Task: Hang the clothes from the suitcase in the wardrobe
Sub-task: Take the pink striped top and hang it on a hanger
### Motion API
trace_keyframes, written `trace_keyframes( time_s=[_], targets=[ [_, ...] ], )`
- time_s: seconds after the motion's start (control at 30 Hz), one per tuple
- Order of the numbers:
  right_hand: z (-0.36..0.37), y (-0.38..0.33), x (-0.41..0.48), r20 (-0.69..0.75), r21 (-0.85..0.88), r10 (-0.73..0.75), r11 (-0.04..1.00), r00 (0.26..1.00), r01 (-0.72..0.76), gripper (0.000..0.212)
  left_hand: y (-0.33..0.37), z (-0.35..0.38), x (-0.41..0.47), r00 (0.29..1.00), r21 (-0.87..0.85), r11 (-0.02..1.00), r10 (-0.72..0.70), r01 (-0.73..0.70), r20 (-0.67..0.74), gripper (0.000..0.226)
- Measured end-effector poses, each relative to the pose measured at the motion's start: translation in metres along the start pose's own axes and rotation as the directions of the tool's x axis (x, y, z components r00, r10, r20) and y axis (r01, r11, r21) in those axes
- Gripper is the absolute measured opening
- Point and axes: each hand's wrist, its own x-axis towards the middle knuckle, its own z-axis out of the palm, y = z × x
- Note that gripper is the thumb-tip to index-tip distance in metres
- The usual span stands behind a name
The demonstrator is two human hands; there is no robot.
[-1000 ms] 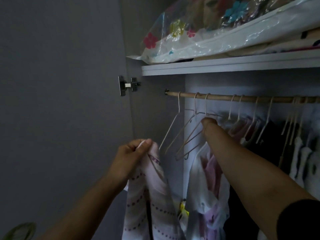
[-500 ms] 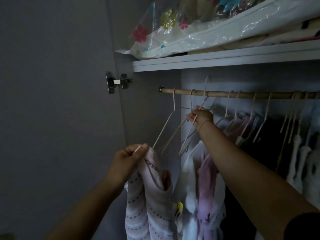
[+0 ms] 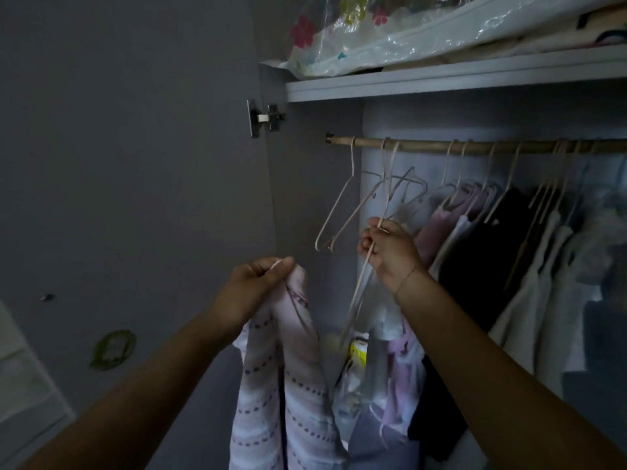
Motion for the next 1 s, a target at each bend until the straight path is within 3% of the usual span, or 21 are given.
trace_keyframes(
  time_s=[0.13,0.27,0.43,0.67,0.87,1.0],
  targets=[
    [-0.015,0.014,-0.068,0.020,-0.188,-0.083,0.978,0.996,0.085,0.031,0.000,-0.009,-0.035,0.996,0.031,1.000,-0.007,0.004,0.083,0.036],
    [-0.035,0.013,-0.119,-0.048,-0.494,-0.275,0.842,0.960,0.216,0.027,0.005,-0.013,-0.065,0.990,0.068,0.997,0.021,-0.030,0.143,0.035],
    [-0.054,-0.005,-0.148,-0.308,-0.570,-0.368,0.809,0.877,0.140,0.055,0.003,-0.017,-0.087,0.969,0.168,0.982,0.045,-0.088,0.243,0.039],
    [-0.057,-0.012,-0.175,-0.335,-0.682,-0.507,0.712,0.794,0.167,0.062,-0.006,-0.015,-0.105,0.964,0.254,0.961,0.037,-0.106,0.264,0.041],
    [-0.051,-0.033,-0.164,-0.404,-0.498,-0.405,0.849,0.820,0.175,0.050,-0.007,-0.012,-0.109,0.975,0.217,0.972,0.038,-0.086,0.220,0.036],
    [-0.042,-0.049,-0.162,-0.461,-0.153,-0.324,0.946,0.826,0.286,0.036,-0.010,-0.011,-0.107,0.973,0.192,0.979,0.028,-0.074,0.231,0.045]
  ],
)
